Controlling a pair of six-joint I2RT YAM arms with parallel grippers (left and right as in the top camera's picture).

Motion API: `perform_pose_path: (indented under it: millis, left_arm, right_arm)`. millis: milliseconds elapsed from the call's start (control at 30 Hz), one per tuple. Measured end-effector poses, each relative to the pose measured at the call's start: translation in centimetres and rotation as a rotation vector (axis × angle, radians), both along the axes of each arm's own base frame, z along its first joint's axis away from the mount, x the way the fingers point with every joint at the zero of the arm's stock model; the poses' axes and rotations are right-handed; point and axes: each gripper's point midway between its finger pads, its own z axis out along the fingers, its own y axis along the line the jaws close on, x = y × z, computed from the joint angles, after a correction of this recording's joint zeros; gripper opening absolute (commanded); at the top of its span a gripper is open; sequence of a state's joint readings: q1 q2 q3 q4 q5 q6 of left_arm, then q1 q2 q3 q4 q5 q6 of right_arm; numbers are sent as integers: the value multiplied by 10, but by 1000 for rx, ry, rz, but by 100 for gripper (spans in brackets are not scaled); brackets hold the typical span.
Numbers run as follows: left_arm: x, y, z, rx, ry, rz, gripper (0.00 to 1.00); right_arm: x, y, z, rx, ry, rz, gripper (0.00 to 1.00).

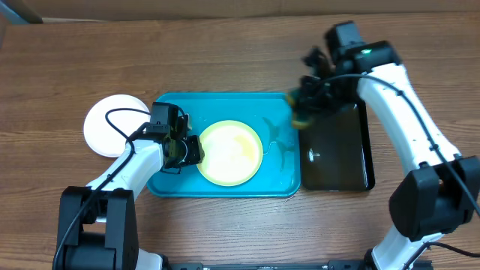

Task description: Clean dirty plates on tray and stack at the side

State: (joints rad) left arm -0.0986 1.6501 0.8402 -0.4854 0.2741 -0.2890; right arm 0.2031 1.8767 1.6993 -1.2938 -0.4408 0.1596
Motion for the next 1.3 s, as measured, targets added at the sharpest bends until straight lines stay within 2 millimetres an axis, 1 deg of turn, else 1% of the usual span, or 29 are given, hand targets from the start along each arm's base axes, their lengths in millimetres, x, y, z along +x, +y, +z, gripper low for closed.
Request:
perform_pose_path:
  millis: [67, 100, 167, 233, 300, 400, 433, 467, 500, 533, 567, 600, 667, 733, 767, 800, 833, 867, 967, 1000, 1033, 1133, 1200, 1233, 1300]
  left_arm:
    - [0, 0, 0, 0, 0, 0, 34]
    - [0, 0, 0, 0, 0, 0, 34]
    - [0, 0, 0, -1, 0, 0, 35]
    - [0, 0, 0, -2, 0, -1, 35]
    - [0, -1, 0, -3, 1, -1, 36]
    - [0, -1, 0, -3, 1, -1, 36]
    - [0, -1, 0, -3, 0, -1, 36]
    - [0, -1, 0, -3, 0, -1, 36]
    - [0, -1, 0, -3, 1, -1, 36]
    - [0, -1, 0, -3, 0, -1, 36]
    - [0, -1, 0, -3, 0, -1, 36]
    - [0, -1, 0, -3, 0, -1, 36]
    - [0, -1, 0, -3, 0, -1, 36]
    - [0, -1, 0, -3, 1, -1, 34]
    - [0, -1, 0, -3, 0, -1, 32]
    - [0, -1, 0, -3, 2, 0, 30]
    - [-2, 0, 0, -3, 7, -1, 28]
    - [-2, 0, 0, -2, 10, -1, 24]
    - [-5, 0, -1, -1, 20, -1, 9]
    - [-6, 0, -1, -1, 24, -2, 5]
    - [-7, 0, -2, 1, 31, -5, 4]
    - [-15, 1, -2, 6, 66, -8, 4]
    - [-20, 2, -1, 13, 96, -7, 4]
    - [-21, 3, 1, 22, 110, -6, 4]
    - [-20, 5, 7, 40, 122, -7, 4]
  right_arm:
    - [1, -36, -9, -87, 31, -70, 4]
    - [2, -44, -11, -107, 34, -86, 4]
    - [3, -73, -21, -194, 45, -146, 4]
    - [1, -95, -36, -275, 63, -187, 4]
    - [-2, -106, -53, -330, 68, -201, 4]
    - [-3, -113, -84, -373, 56, -213, 4]
    - [-4, -115, -93, -381, 49, -214, 14]
    - [-6, -115, -103, -387, 46, -218, 32]
    - [-9, -117, -113, -394, 48, -221, 45]
    - [-13, -118, -120, -398, 54, -220, 55]
    - [-18, -119, -127, -405, 63, -219, 59]
    - [-23, -119, -131, -410, 78, -216, 62]
    - [-29, -119, -132, -412, 100, -212, 63]
    - [-32, -118, -126, -405, 121, -208, 64]
    - [-32, -118, -121, -402, 130, -207, 64]
    - [-29, -117, -111, -395, 135, -208, 67]
    - [-24, -116, -99, -388, 131, -213, 76]
    - [-19, -116, -88, -381, 123, -223, 83]
    - [7, -123, -43, -359, 51, -259, 100]
    - [15, -127, -29, -351, 23, -276, 100]
    - [23, -133, -12, -341, -8, -299, 100]
    - [35, -160, 21, -331, -63, -378, 100]
    - [38, -178, 30, -331, -79, -424, 100]
    - [39, -188, 31, -333, -82, -451, 100]
    - [38, -202, 32, -336, -82, -484, 100]
